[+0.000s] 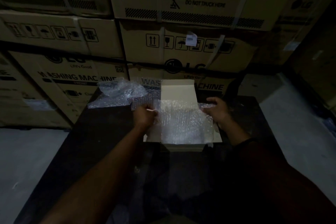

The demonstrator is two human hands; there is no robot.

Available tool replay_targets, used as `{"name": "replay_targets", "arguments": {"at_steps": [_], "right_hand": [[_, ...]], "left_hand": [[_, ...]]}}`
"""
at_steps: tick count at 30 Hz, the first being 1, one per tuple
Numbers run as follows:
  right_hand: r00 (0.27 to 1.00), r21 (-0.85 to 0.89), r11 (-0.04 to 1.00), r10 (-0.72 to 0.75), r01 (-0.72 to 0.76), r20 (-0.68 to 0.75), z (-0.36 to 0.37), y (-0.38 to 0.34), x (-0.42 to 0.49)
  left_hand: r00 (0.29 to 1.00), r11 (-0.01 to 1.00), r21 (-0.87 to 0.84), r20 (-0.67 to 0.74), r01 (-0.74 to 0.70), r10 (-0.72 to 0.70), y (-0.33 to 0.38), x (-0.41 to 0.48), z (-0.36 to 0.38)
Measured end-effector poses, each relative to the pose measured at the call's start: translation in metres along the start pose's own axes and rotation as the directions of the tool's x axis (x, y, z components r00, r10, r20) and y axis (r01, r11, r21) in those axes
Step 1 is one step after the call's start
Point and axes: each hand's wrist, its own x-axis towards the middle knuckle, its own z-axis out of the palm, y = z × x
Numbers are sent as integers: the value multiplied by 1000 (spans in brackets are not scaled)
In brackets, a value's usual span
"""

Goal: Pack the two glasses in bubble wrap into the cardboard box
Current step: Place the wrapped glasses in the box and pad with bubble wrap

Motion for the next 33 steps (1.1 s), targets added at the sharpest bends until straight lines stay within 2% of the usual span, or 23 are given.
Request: {"name": "replay_targets", "arguments": {"at_steps": [2,6,8,10,12,15,17,18,20,23,25,28,31,33], "right_hand": [[999,-38,999,-21,20,-41,-1,3,4],[999,-154,987,-44,43,-7,3,10,10],[997,-206,976,-71,74,23,6,13,15],[994,-310,945,-82,102,76,9,19,20],[986,-416,898,-97,146,136,12,25,28],[966,-569,789,-115,232,233,16,26,35],[934,-727,587,-191,356,303,19,22,37],[907,-772,477,-262,419,330,22,19,35],[812,-723,383,-379,575,444,34,11,30],[631,-519,368,-332,771,701,65,3,21],[567,-456,378,-272,806,777,86,0,16],[516,-433,334,-222,837,827,107,5,15],[523,-445,319,-224,837,822,113,8,19],[529,-452,318,-225,834,818,112,9,21]], "left_hand": [[999,996,78,-2,-43,43,-6,-5,5],[988,959,240,76,-151,136,-18,-10,13],[971,904,354,72,-238,228,-26,-13,16],[922,772,524,76,-360,379,-35,-17,16],[866,598,661,166,-453,471,-42,-24,14],[854,335,799,388,-499,346,-48,-31,12],[850,251,821,445,-513,282,-51,-35,12],[851,241,826,443,-510,283,-52,-38,13],[847,231,828,439,-511,300,-51,-44,16],[842,228,820,460,-525,283,-53,-49,19],[831,208,814,483,-542,276,-54,-49,18],[793,169,787,536,-593,288,-54,-46,18],[773,219,747,563,-628,294,-51,-50,20],[797,297,746,504,-595,331,-51,-54,21]]}}
